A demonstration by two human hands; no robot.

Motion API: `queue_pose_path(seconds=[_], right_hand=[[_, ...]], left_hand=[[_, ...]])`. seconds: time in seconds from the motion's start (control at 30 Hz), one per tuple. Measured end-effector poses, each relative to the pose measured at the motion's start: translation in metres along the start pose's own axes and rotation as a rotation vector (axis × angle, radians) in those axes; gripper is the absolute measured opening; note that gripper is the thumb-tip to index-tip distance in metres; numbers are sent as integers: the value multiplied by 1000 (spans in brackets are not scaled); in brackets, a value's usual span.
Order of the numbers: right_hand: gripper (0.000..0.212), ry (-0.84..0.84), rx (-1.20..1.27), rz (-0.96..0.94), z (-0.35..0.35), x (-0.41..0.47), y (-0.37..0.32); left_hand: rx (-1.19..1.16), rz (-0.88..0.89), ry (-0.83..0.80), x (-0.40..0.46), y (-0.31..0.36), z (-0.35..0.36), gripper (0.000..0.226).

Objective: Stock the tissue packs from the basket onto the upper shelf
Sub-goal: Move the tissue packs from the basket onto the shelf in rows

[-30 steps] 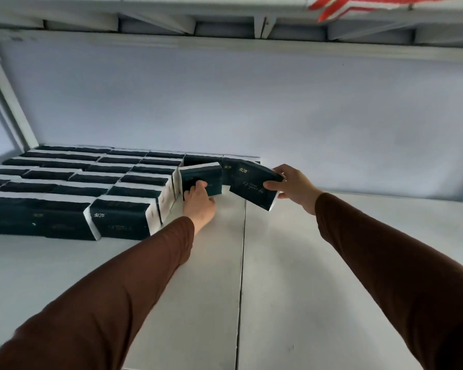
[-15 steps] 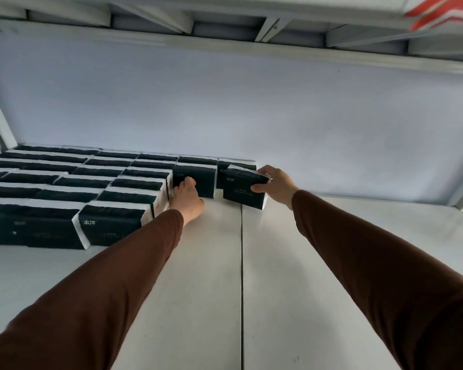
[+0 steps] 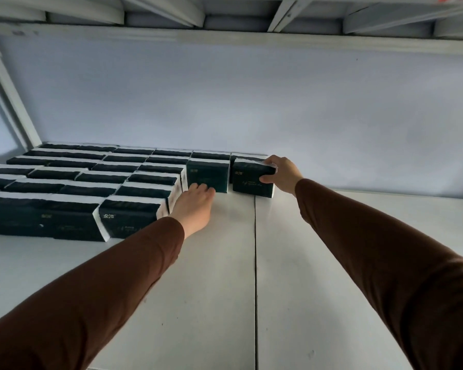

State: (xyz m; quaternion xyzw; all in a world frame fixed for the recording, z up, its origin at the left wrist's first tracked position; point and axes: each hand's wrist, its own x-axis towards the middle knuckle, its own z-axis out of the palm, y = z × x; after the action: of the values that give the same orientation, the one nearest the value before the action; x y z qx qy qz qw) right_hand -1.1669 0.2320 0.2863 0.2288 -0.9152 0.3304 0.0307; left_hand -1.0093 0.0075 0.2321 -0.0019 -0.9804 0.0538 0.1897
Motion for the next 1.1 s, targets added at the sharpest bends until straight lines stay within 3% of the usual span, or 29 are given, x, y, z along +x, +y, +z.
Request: queue_pose_path(seconds=[0.27, 0.63, 0.8, 1.1], right_hand=[[44, 173, -103, -22, 24, 1, -8], [57, 167, -20, -53, 13, -29, -3], [32, 142, -47, -155, -24, -109, 5], [22, 313, -121, -209, -111, -368, 46]], left_hand=[[-1, -31, -58, -20, 7, -10, 30], [-14, -52, -101, -50, 39, -35, 31], [-57, 15, -84, -67, 73, -63, 34], [-363, 299, 136, -148, 222, -123, 31]])
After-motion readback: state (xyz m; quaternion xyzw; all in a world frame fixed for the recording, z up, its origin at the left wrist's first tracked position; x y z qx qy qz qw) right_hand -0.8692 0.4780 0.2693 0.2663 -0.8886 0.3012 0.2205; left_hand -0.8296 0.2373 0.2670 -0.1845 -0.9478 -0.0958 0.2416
